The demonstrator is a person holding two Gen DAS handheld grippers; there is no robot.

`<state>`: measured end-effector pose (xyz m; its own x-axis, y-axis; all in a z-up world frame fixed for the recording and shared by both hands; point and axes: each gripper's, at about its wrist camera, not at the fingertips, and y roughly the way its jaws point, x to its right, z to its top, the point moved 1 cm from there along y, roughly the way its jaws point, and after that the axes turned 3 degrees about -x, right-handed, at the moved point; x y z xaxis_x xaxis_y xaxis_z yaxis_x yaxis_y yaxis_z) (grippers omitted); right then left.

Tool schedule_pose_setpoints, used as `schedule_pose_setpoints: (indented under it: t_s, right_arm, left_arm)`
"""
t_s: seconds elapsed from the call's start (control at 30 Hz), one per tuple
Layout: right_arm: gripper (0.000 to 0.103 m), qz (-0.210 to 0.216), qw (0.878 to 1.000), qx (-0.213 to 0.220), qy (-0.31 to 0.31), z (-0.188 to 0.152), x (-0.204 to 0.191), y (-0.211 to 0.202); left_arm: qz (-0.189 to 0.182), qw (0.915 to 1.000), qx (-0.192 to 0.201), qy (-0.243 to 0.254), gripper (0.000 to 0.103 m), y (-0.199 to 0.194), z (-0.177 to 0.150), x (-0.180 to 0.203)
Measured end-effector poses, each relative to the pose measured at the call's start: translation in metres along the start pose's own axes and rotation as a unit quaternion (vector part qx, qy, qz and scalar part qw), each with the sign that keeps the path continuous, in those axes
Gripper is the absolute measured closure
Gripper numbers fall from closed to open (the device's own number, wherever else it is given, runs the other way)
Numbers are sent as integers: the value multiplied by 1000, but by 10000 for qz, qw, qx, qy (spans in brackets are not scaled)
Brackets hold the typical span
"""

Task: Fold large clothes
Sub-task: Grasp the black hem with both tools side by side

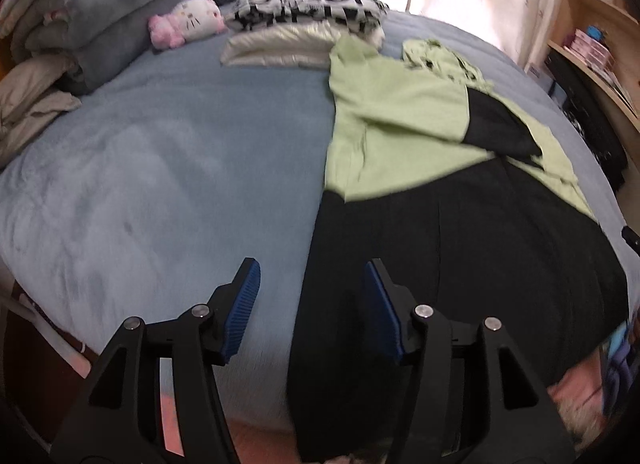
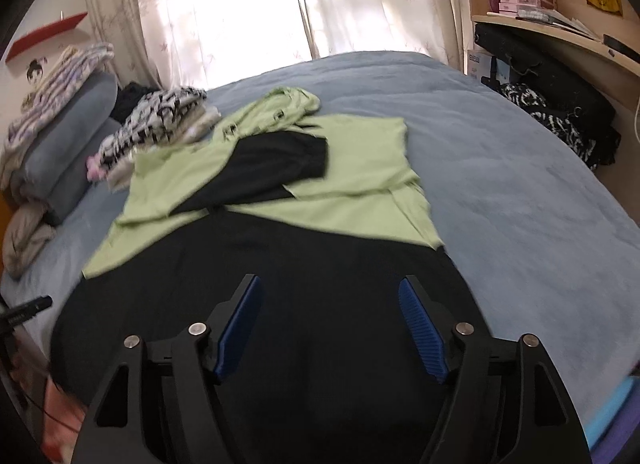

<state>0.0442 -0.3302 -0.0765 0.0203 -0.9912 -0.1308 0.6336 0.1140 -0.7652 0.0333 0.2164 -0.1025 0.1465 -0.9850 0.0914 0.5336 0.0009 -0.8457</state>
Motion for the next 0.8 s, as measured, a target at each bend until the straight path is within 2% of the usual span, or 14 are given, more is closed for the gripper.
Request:
schedule_pose_setpoints:
  t_s: [0.1,0.23,0.43,0.57,0.67,0.8]
  right_arm:
    - [30,-149,9996,-238,-5,-25,28,-3]
    - [30,-188,9988,-387,237,-53,73,-9]
    - [31,247,9966,-355,695,-86,121,-13]
    - [31,397,9965,-331,662,-94,126,-10]
    - [36,934,9930,-387,606,-93,119,-7]
    - [37,1429,9875,-410,518,-92,109,-7]
  left_arm:
    - [-305,9992,-250,22,51,6,-20,-8]
    - [-588,9975,-374,146,51,12,-37,-8]
    - [-935,9944,-437,215,35,22,-41,-5]
    - [-1078,9928,-485,186,29,31,-37,-4]
    - [-1146,9920,-460,252,28,34,-36,-2]
    - [-1449,9881,-448,253,28,33,-39,-5]
